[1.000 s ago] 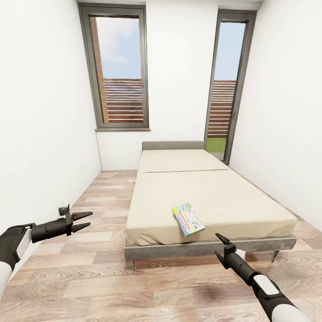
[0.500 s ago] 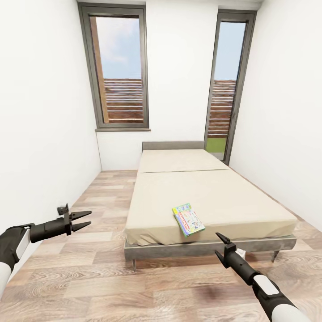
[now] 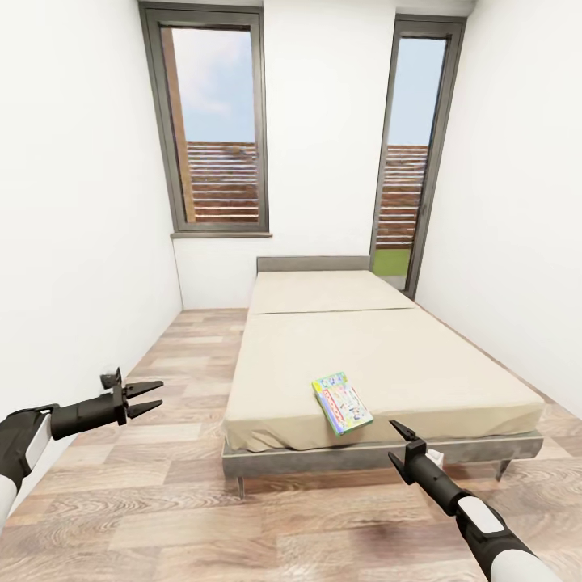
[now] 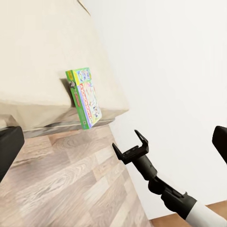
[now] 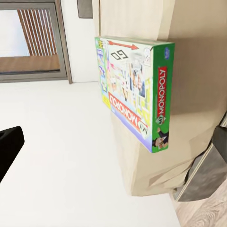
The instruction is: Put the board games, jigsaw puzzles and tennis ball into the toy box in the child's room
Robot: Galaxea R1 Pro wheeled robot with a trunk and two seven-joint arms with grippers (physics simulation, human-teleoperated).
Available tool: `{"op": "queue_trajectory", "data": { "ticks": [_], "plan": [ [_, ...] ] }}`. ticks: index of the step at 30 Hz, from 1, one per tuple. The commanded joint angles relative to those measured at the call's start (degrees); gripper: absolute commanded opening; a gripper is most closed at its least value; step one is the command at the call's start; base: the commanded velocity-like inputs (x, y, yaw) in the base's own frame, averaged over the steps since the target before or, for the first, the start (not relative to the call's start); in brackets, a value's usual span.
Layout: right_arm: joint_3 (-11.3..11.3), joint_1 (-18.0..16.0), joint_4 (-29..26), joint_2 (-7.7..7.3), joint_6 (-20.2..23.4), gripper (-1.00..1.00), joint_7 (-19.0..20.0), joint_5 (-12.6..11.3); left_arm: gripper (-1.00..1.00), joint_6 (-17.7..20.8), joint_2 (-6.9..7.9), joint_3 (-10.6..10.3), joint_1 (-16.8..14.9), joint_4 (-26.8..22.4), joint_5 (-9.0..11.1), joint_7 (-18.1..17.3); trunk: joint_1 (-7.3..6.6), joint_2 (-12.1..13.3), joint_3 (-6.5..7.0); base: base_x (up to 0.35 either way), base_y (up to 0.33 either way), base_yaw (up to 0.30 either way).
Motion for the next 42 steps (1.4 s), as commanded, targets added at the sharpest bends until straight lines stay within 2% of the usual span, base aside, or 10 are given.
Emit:
{"op": "queue_trajectory", "data": {
  "ticks": [1,16,30,42],
  "plan": [
    [-0.3,0.0,0.0,0.01,0.4,1.0,0.0,-0.2,1.0,0.6,0.02,0.0,0.0,0.0,0.0,-0.2,-0.01,0.0,-0.06,0.013,0.0,0.0],
    [-0.2,0.0,0.0,0.02,0.2,1.0,-0.4,-0.1,1.0,0.6,0.16,0.0,0.0,0.0,0.0,-0.2,-0.01,0.0,-0.06,0.137,0.0,0.0],
    [-0.2,0.0,0.0,0.09,0.2,1.0,-0.6,-0.1,1.0,0.7,0.16,0.0,0.1,0.1,0.1,-1.4,-0.01,0.0,-0.06,0.02,0.0,0.0],
    [-0.2,0.0,0.0,0.11,0.2,1.0,-0.6,-0.1,1.0,0.6,0.16,0.0,0.1,0.1,0.0,-2.7,2.63,-4.8,-2.21,0.001,0.0,0.0]
  ]
}}
